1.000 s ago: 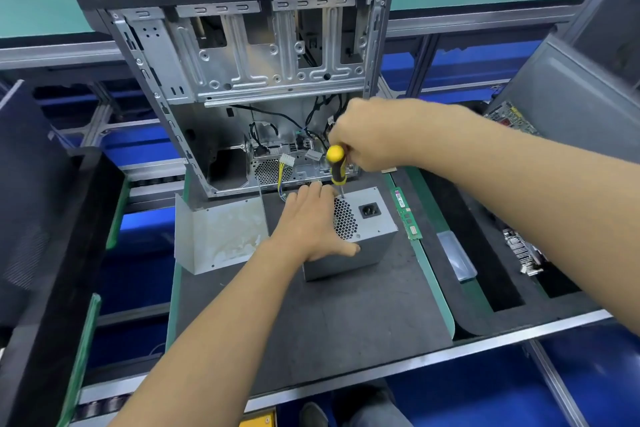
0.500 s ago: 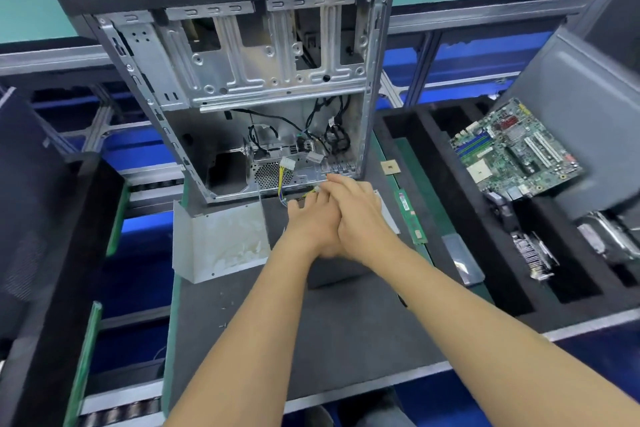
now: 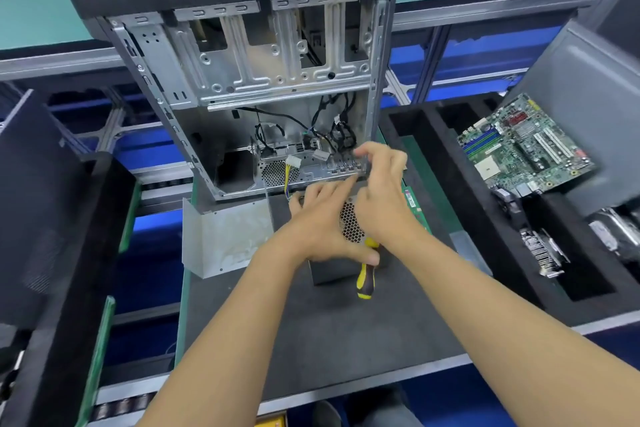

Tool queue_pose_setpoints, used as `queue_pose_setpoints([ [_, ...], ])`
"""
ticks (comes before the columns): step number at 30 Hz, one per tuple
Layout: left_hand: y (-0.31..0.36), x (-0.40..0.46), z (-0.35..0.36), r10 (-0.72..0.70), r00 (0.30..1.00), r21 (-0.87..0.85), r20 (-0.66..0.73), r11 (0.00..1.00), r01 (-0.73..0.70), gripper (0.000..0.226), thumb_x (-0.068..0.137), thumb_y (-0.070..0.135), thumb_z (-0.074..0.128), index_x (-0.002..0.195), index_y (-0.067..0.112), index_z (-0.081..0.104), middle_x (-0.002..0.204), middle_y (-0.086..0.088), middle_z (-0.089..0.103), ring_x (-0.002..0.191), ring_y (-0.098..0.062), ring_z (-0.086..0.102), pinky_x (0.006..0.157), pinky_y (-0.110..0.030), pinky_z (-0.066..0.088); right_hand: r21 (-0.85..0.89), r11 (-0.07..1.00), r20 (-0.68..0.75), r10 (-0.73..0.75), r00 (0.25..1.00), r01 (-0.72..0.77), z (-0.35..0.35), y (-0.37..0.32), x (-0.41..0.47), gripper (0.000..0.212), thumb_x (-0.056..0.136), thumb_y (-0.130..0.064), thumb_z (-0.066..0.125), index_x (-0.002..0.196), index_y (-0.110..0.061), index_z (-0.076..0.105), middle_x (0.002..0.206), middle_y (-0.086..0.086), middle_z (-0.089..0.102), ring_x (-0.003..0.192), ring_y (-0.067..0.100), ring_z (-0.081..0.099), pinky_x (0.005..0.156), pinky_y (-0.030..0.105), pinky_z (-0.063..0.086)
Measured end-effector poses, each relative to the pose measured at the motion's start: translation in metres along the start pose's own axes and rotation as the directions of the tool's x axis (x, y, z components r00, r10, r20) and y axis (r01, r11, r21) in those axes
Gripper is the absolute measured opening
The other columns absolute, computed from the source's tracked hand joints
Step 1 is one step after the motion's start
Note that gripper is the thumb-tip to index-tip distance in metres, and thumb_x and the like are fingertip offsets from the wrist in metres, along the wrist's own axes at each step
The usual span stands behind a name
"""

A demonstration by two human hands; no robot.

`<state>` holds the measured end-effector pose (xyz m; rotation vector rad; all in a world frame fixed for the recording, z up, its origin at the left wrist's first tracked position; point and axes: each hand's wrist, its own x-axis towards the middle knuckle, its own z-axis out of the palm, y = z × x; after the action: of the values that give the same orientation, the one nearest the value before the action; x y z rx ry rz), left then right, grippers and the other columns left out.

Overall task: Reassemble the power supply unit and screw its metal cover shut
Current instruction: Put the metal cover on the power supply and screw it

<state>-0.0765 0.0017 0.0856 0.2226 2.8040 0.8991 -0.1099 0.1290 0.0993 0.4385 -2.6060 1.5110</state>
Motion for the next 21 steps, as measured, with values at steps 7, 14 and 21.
queue_pose_setpoints([
  [7,0.01,-0.004,0.005,-0.078,0.948,-0.183,-0.309,0.983,0.021,0.024,0.086,0.054,0.063,0.075,0.033,0.067,0.081,0.024,0.06,0.105,-0.006,0.039,0.095,-0.035,0.025,0.256,0.922,-0.106,0.324,0.94,-0.289,-0.018,-0.023,0.034,0.061,0.084,0.013,0.032,0.121,-0.035,0.036,0.129,0.003,0.031,0.103,0.018,0.041,0.085,0.037,0.043],
  [14,0.01,0.004,-0.044,-0.409,0.909,-0.548,-0.077,0.779,0.305,0.056,0.087,0.048,0.07,0.085,-0.008,0.07,0.062,-0.008,0.049,0.059,-0.017,0.041,0.059,-0.028,0.032,-0.604,0.564,0.479,-0.307,0.822,0.563,-0.049,-0.003,0.029,0.051,0.085,-0.009,0.059,0.132,-0.028,0.055,0.139,-0.005,0.046,0.125,0.026,0.036,0.099,0.041,0.026],
  [21,0.023,0.008,-0.054,-0.376,0.897,-0.71,0.231,0.565,0.419,0.026,0.086,0.034,0.069,0.077,0.011,0.077,0.089,-0.016,0.073,0.061,-0.019,0.047,0.049,-0.021,0.027,-0.421,0.617,0.425,-0.513,0.746,0.665,-0.048,-0.004,0.026,0.014,0.085,-0.003,0.067,0.098,-0.003,0.071,0.089,0.011,0.069,0.083,0.034,0.063,0.07,0.047,0.053],
])
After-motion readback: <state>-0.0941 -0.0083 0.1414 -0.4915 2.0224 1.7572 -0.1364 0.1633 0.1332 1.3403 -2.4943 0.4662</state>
